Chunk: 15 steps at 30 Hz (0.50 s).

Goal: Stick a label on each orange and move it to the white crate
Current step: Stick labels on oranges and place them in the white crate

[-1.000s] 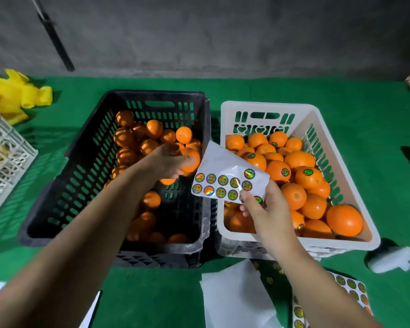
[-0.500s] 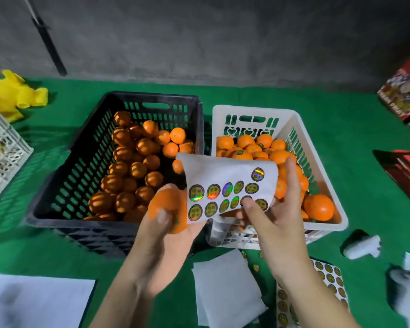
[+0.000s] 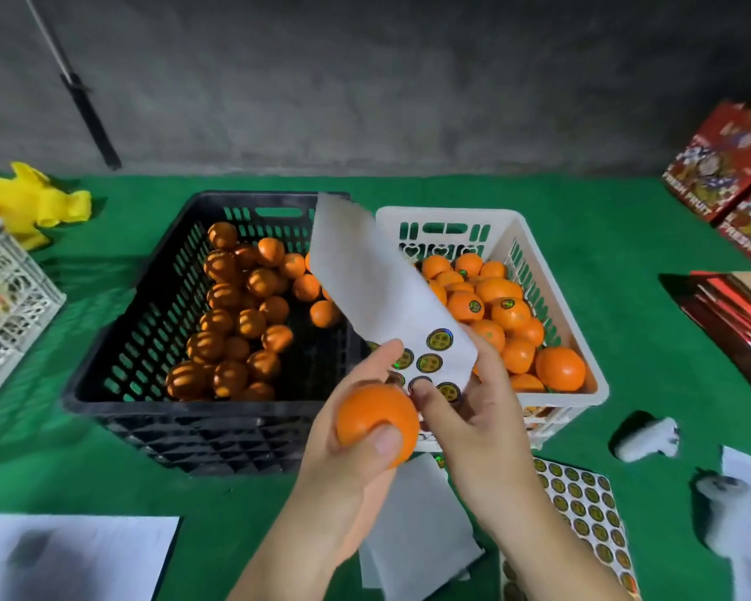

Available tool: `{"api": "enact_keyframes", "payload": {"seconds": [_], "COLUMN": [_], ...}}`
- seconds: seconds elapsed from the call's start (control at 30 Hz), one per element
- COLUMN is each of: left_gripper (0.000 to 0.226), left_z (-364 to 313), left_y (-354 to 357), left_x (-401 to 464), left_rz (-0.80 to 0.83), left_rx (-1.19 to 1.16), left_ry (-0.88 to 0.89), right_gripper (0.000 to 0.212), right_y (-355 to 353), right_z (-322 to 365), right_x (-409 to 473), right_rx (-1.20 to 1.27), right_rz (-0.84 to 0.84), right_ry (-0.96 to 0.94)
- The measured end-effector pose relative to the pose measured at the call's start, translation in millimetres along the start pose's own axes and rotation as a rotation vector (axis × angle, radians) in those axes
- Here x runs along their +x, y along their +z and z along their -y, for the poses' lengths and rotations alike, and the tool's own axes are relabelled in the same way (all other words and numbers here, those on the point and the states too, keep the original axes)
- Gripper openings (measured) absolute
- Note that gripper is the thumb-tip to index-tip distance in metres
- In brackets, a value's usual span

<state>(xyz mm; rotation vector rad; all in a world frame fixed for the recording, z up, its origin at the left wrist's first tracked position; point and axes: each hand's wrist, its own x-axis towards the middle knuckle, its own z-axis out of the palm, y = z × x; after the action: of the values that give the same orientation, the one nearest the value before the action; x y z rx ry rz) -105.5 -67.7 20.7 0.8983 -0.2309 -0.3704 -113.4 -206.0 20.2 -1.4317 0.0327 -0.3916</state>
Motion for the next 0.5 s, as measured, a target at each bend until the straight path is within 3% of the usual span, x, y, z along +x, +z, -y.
{"api": "enact_keyframes", "payload": {"seconds": [0.1, 0.2, 0.3, 0.4, 0.5], "left_gripper": [0.074, 0.068, 0.079, 0.073, 0.068], "left_z": [2.2, 1.5, -9.1, -17.5, -23.7], "left_y": [-4.6, -8.7, -10.0, -13.1, -17.9], "left_x": [8.3, 10.0, 9.2, 6.3, 2.5], "left_rz": [-0.026, -0.061, -0.062, -0.034, 0.001], "left_rx": [0.038, 0.102, 0.251, 0.422, 0.570], "left_ry": [0.038, 0.050, 0.078, 0.161, 0.244], "right_gripper": [0.080, 0.095, 0.072, 0.052, 0.047], "right_y": [-4.3, -10.3, -11.7, -8.0, -8.4], "right_z": [0.7, 5.6, 13.4, 21.0, 35.8], "right_x": [-1.0, -1.9, -5.4, -7.2, -5.6], "right_rx": [-0.160, -0.606, -0.919, -0.954, -0.910], "right_rz": [0.022, -0.152, -0.157, -0.156, -0.119], "right_ry": [0.032, -0.165, -0.461, -0.432, -0.346]}}
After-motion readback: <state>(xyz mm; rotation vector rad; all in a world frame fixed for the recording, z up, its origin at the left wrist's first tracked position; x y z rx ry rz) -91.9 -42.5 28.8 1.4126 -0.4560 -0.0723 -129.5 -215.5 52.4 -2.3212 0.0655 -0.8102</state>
